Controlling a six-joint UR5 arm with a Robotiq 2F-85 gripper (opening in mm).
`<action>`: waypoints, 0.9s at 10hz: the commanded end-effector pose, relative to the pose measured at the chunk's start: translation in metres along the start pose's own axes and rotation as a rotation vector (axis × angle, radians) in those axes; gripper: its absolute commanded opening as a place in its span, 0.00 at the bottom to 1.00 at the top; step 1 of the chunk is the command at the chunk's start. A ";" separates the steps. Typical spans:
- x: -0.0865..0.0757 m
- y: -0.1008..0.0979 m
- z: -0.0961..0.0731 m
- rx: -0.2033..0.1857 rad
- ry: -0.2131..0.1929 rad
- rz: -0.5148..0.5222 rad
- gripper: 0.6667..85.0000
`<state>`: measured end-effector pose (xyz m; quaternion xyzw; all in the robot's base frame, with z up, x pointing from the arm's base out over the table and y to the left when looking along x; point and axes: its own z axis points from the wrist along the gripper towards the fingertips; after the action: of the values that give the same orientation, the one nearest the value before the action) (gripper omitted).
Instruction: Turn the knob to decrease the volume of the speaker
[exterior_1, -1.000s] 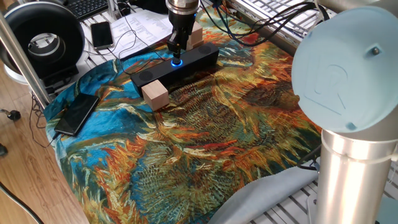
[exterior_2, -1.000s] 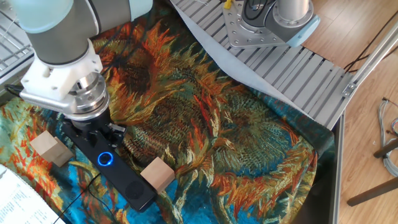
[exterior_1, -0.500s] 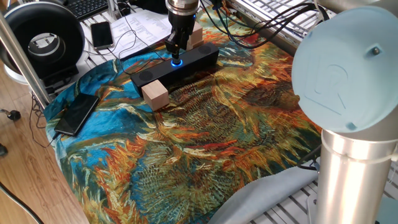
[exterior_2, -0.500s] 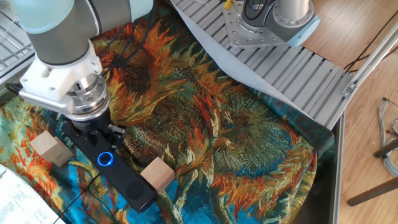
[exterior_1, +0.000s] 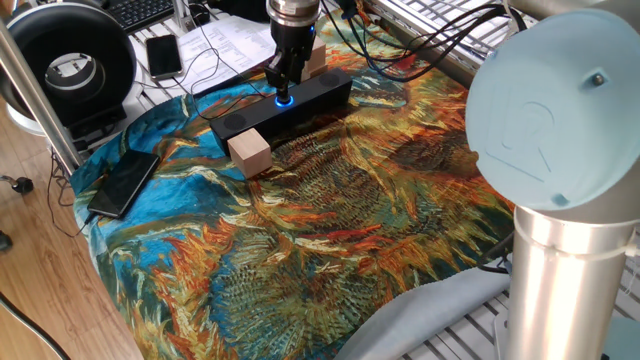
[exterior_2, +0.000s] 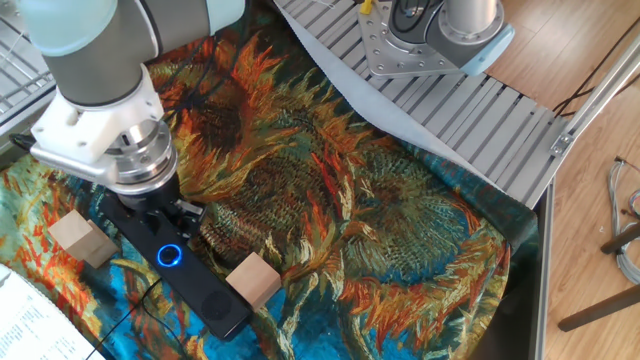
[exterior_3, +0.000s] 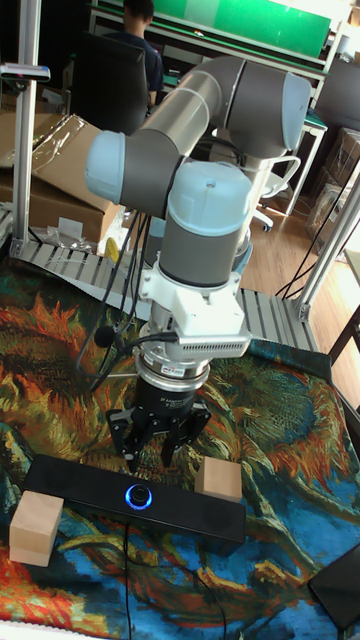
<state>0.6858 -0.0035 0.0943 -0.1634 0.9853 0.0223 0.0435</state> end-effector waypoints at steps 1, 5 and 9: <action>-0.003 -0.002 0.010 0.000 0.004 0.003 0.55; -0.008 -0.003 0.019 0.000 -0.004 -0.040 0.56; -0.018 -0.004 0.022 0.022 -0.022 -0.159 0.55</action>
<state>0.6994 -0.0057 0.0738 -0.2137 0.9757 0.0055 0.0477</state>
